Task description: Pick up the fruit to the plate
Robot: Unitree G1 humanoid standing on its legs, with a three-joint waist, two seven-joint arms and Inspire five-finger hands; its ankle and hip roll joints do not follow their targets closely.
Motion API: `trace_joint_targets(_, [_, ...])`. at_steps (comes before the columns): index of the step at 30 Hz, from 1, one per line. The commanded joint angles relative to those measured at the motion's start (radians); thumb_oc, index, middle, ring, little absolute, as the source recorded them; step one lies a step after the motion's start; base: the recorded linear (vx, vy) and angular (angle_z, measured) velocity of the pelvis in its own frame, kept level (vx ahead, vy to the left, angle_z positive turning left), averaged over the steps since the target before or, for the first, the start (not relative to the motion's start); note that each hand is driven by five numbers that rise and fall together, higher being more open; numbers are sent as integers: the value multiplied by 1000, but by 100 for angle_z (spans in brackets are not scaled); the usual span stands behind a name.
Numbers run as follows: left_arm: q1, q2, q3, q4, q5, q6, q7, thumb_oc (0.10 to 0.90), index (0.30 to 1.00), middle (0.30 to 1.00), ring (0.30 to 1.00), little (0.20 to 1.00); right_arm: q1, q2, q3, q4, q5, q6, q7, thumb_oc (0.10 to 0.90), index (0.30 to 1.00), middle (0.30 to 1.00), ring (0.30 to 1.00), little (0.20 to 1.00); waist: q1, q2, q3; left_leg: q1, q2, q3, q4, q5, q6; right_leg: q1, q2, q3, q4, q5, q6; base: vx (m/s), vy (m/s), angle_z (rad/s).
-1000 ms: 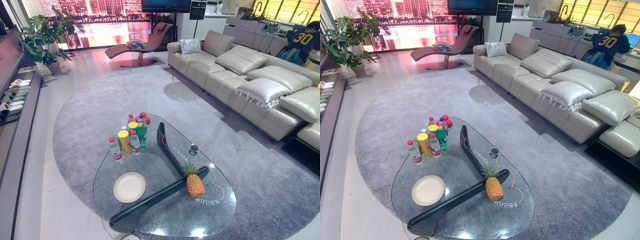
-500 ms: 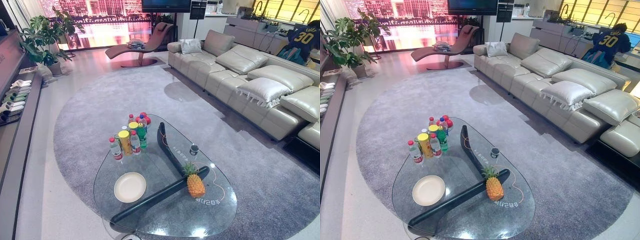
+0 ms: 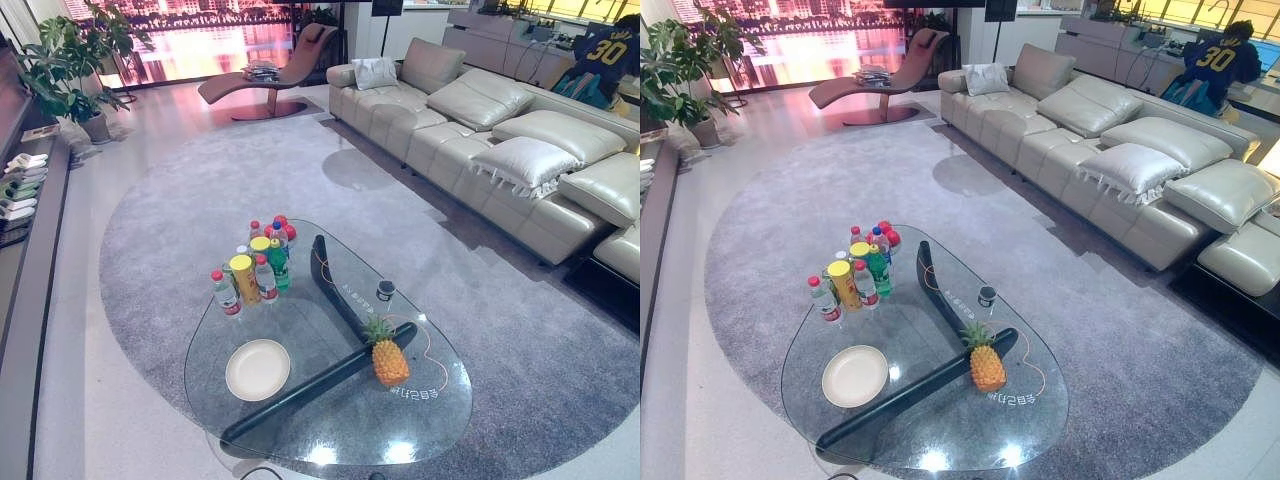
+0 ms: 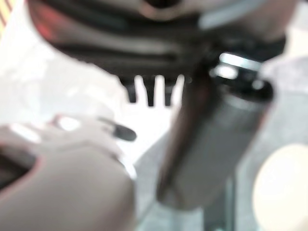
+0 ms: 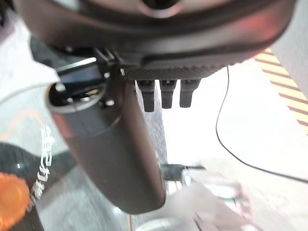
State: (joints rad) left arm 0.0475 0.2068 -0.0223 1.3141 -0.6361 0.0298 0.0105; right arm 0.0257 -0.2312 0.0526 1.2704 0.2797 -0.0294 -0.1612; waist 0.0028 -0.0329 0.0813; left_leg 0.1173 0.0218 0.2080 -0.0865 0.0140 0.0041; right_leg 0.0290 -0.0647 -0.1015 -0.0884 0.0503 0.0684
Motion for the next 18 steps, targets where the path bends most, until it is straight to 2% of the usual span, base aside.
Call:
trace_joint_targets(1, [-68,29,5,9,19,-13,2,800,900,900,900,900,-114,-49,-19,-73,74,-104,-83,800,900,900,900,900,33,-20,83,-51,-24,-57,73,-59,-14,-2,-4,-10,93,-21,35,-190,-86,0])
trace_joint_targets(4, [-109,53,-24,-12,-10,-10,6,800,900,900,900,900,-182,-76,4,-144,102,-155,-130,800,900,900,900,900,47,-26,144,-105,-24,-70,90,-52,-9,-57,4,-12,117,-17,34,-235,-89,-2])
trace_joint_targets(7, [-131,68,-42,-33,-31,-10,3,800,900,900,900,900,-228,-104,24,-228,116,-180,-172,800,900,900,900,900,56,-25,190,-140,-26,-85,95,-45,-6,-91,10,-15,131,-13,36,-142,-59,1])
trace_joint_targets(18, [-145,113,-91,-112,-82,-19,-30,800,900,900,900,900,-345,-260,39,-567,109,-187,-269,800,900,900,900,900,68,-19,319,-278,-41,-99,204,-54,-4,-195,11,-44,208,-29,28,-64,-19,9])
